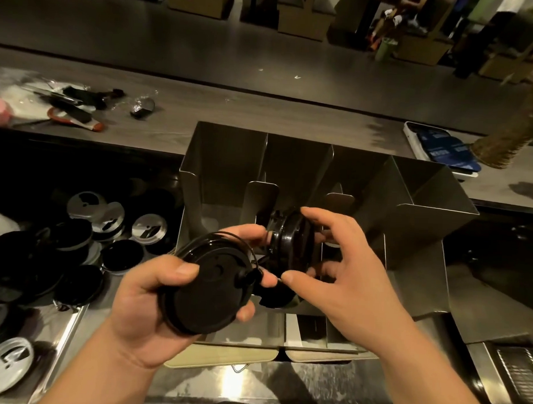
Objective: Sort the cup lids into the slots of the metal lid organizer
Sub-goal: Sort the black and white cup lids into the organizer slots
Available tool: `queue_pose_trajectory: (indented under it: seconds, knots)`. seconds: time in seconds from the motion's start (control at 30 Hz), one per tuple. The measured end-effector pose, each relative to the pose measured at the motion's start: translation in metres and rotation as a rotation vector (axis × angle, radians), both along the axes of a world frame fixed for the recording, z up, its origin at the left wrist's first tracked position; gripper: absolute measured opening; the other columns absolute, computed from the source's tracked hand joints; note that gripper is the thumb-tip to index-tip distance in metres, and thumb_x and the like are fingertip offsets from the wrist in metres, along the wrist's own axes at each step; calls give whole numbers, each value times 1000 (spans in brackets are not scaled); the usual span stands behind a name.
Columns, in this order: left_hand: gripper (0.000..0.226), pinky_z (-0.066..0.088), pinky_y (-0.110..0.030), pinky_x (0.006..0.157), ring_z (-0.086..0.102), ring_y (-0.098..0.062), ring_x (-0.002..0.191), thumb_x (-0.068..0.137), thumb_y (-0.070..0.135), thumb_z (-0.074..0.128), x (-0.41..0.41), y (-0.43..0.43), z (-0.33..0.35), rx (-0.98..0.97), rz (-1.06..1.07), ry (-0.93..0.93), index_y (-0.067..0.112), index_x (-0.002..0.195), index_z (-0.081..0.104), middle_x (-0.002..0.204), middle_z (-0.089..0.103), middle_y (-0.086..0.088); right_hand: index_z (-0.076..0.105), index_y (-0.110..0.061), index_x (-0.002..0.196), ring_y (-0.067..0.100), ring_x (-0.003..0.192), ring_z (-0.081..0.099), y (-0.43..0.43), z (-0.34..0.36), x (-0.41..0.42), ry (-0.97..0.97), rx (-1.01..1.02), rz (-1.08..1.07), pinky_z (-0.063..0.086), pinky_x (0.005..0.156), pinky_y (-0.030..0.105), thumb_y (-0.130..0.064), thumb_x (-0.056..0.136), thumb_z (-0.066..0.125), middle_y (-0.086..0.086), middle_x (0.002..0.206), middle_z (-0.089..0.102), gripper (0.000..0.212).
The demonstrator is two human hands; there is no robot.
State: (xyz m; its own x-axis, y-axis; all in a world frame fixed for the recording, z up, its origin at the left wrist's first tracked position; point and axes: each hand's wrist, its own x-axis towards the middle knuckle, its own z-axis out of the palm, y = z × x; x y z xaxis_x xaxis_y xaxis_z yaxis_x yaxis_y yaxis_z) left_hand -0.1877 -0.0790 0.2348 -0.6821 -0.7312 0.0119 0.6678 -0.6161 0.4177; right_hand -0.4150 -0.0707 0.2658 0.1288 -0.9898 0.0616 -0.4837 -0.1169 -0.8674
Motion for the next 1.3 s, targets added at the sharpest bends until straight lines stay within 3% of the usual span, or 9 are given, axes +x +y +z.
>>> queue_pose_trajectory:
  seconds: [0.13,0.2,0.3,0.47,0.57,0.63,0.8,1.13,1.3]
  knots:
    - [74,41,-52,92,54,-47,108,89,7,50,5,-2,0,4,-11,31,-12,151,13,138,34,-36,46,-46,131,1,100,55,-1,-3,6,196,-56,-80,55,80,24,-47,70,76,-34,117,40,68]
    - [73,46,-49,91,58,-43,110,88,9,55,6,-1,-3,-33,-2,-12,-10,150,22,138,44,-33,45,-44,134,-1,104,49,-2,-6,8,307,-77,-116,51,87,21,-53,70,73,-32,116,41,70]
    - [72,48,-47,87,58,-39,116,84,17,61,10,-1,-8,-63,85,-67,-4,148,35,153,38,-24,45,-39,136,0,115,43,-3,-10,9,421,-108,-139,42,93,16,-52,73,74,-24,121,44,71]
    - [75,50,-45,74,60,-41,117,60,32,80,12,1,-4,-47,341,-312,7,128,64,143,54,-20,46,-36,136,4,115,49,-9,-9,8,330,-54,-211,51,98,34,-49,73,75,-22,122,45,71]
    - [76,51,-43,72,62,-39,113,53,34,82,14,1,-1,10,419,-359,10,123,67,136,60,-18,45,-35,136,5,118,46,-11,-6,10,347,-62,-212,46,99,27,-46,75,76,-20,124,44,70]
    - [73,53,-42,72,63,-39,112,51,35,81,16,0,0,51,461,-381,12,120,69,130,63,-18,43,-35,137,6,117,43,-10,-6,17,494,-68,-141,40,100,26,-49,76,74,-17,124,44,70]
    - [74,54,-40,69,65,-36,104,49,34,83,15,1,-1,84,453,-380,11,118,69,118,66,-16,42,-30,135,20,120,48,-15,-23,37,1066,19,118,22,110,47,-56,84,62,-5,124,51,60]
    - [72,53,-42,72,64,-37,104,49,34,85,13,-7,-7,108,413,-379,12,116,68,119,64,-16,54,-22,115,25,98,62,-32,-38,52,1241,-13,136,5,113,60,-36,81,73,0,98,63,42]
    - [75,52,-43,74,64,-38,106,48,34,85,13,-10,-8,99,411,-378,11,117,69,117,65,-17,55,-18,111,24,73,57,-37,-49,49,1320,-19,225,23,107,51,-38,87,68,0,78,56,34]
